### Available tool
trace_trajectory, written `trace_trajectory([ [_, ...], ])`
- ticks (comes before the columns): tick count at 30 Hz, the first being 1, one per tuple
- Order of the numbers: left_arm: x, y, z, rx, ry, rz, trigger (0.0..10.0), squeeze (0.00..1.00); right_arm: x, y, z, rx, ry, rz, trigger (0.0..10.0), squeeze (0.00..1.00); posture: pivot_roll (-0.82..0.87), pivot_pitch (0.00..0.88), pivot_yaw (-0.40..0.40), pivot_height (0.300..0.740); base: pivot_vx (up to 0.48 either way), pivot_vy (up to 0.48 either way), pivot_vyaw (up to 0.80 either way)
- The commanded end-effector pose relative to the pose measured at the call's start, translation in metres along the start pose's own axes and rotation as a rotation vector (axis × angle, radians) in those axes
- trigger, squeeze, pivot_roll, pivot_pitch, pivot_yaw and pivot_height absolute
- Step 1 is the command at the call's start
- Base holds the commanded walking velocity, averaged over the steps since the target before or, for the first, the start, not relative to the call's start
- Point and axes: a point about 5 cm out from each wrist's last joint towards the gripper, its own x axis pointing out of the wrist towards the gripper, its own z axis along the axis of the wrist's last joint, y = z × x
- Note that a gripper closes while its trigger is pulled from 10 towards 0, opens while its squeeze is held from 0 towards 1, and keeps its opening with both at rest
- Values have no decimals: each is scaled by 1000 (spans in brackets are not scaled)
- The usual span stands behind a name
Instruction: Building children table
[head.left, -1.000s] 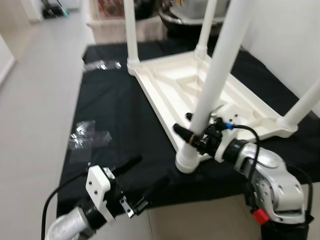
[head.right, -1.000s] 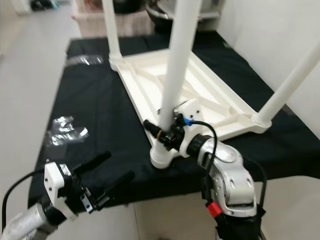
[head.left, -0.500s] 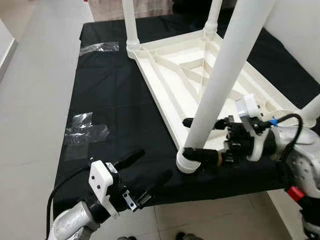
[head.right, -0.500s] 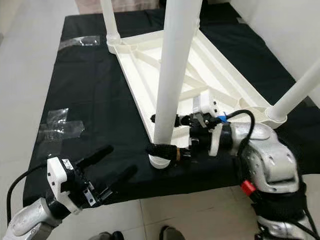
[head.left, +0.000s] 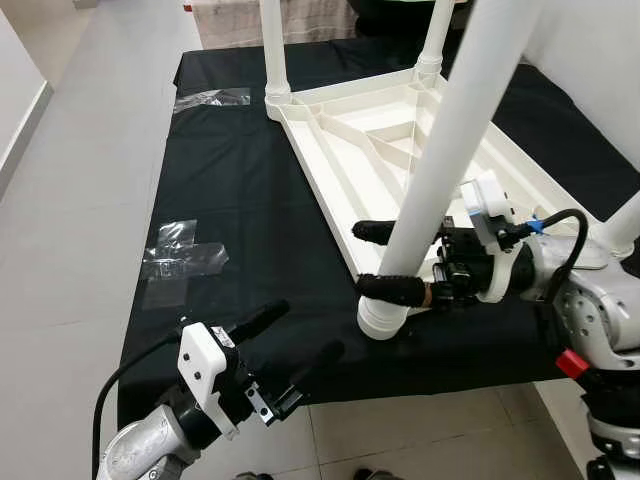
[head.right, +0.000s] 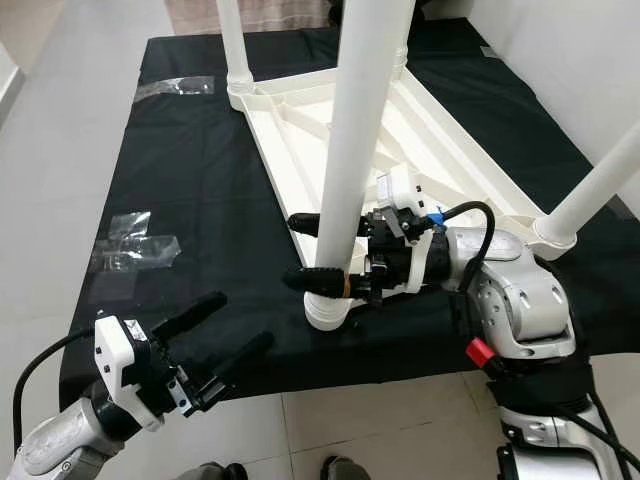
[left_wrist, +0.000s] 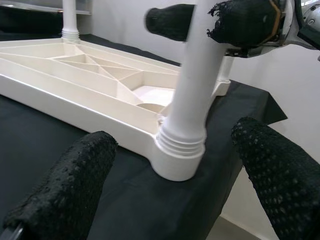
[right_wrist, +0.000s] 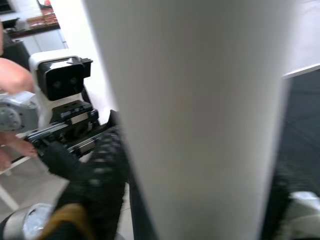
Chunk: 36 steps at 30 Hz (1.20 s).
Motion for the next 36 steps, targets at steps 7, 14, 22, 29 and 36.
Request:
trace_trajectory([
  [7, -4, -3, -2, -5, 26, -14, 10000, 0, -6, 1, -10, 12, -26, -69, 0, 0, 22, 196, -7, 740, 0, 0, 0],
  [14, -6, -2, -3, -3, 34, -16, 10000, 0, 12, 14, -99, 244, 237, -1096, 0, 0, 24, 187, -15, 740, 0, 0, 0],
  [22, -4, 0, -7, -3, 41, -38, 10000, 0, 28, 22, -91, 183, 264, -1089, 0, 0, 9, 160, -13, 740, 0, 0, 0],
  [29, -4, 2, -8, 4, 37, -12, 10000, 0, 46, 19, -76, 130, 152, -914, 10000, 557, 11, 154, -16, 740, 0, 0, 0],
  [36, -5, 1, -9, -1, 38, -12, 10000, 0, 56, 27, -50, 175, -185, -685, 10000, 1000, 11, 151, -9, 740, 0, 0, 0],
])
